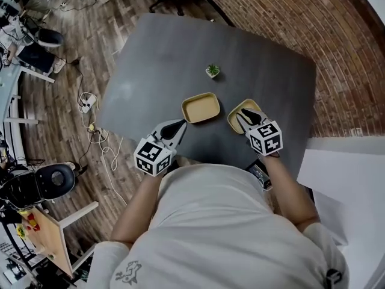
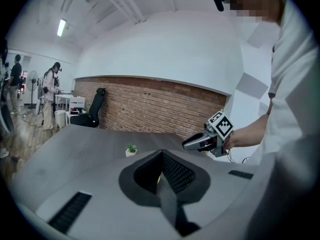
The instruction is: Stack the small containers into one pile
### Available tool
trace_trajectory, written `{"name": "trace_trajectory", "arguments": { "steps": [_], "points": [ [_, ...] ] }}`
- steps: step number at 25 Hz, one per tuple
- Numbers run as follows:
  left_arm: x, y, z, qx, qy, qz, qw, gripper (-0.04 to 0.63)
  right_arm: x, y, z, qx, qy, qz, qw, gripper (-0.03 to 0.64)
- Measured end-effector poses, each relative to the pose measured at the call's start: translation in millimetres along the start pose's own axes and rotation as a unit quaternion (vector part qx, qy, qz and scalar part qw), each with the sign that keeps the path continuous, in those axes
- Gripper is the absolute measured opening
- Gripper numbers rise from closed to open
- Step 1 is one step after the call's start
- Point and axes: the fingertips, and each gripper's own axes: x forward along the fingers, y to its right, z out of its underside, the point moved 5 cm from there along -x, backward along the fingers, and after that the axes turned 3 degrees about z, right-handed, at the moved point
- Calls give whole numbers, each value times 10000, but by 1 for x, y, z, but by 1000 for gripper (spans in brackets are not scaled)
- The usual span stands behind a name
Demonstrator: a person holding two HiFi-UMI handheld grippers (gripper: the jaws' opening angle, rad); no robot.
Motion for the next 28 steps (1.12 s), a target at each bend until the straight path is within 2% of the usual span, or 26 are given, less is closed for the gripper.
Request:
{"name": "trace_trajectory", "arguments": {
  "steps": [13,28],
  "points": [
    [45,38,19,-240,-269,-266,9990,11,2,82,40,-249,-531,-194,9981,97],
    [88,44,46,-520,-646,-408,9957,11,47,147,92,-502,-1380,-331,9886,97]
  ]
}}
